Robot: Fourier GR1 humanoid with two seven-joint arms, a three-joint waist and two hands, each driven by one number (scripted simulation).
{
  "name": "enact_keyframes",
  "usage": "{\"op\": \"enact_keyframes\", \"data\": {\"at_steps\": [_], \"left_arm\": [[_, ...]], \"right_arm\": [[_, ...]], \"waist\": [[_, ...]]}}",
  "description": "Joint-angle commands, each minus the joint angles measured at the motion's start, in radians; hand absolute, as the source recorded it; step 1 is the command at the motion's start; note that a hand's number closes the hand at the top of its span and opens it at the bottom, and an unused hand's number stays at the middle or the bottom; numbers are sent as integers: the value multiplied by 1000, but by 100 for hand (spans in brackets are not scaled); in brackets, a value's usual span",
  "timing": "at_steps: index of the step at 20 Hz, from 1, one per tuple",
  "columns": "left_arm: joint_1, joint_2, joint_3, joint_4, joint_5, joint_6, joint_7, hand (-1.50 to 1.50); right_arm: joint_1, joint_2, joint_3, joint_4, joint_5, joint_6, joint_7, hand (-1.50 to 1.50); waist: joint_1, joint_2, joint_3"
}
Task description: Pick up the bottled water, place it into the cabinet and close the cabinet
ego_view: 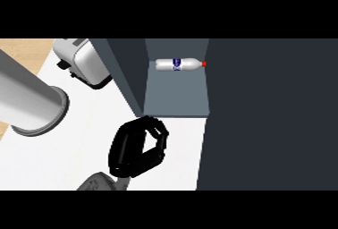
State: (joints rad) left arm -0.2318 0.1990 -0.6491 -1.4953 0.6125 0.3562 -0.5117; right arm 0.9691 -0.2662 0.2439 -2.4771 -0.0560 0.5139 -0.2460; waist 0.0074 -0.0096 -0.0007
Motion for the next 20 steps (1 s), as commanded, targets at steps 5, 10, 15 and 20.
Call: {"op": "enact_keyframes", "data": {"at_steps": [5,10,15,20], "left_arm": [[210,144,58,-207,31,-14,-15,-150],[348,256,151,-311,109,-93,-41,-150],[409,293,210,-354,183,-143,-25,-150],[481,338,245,-376,202,-197,-55,-150]], "right_arm": [[26,-88,89,-187,152,88,-15,150],[57,-129,183,-218,186,103,16,150],[-13,-168,336,-238,221,134,83,150],[-101,-193,395,-220,261,126,141,150]], "waist": [[-8,-4,-1],[0,-7,-4],[15,-7,-8],[29,-11,-13]]}}
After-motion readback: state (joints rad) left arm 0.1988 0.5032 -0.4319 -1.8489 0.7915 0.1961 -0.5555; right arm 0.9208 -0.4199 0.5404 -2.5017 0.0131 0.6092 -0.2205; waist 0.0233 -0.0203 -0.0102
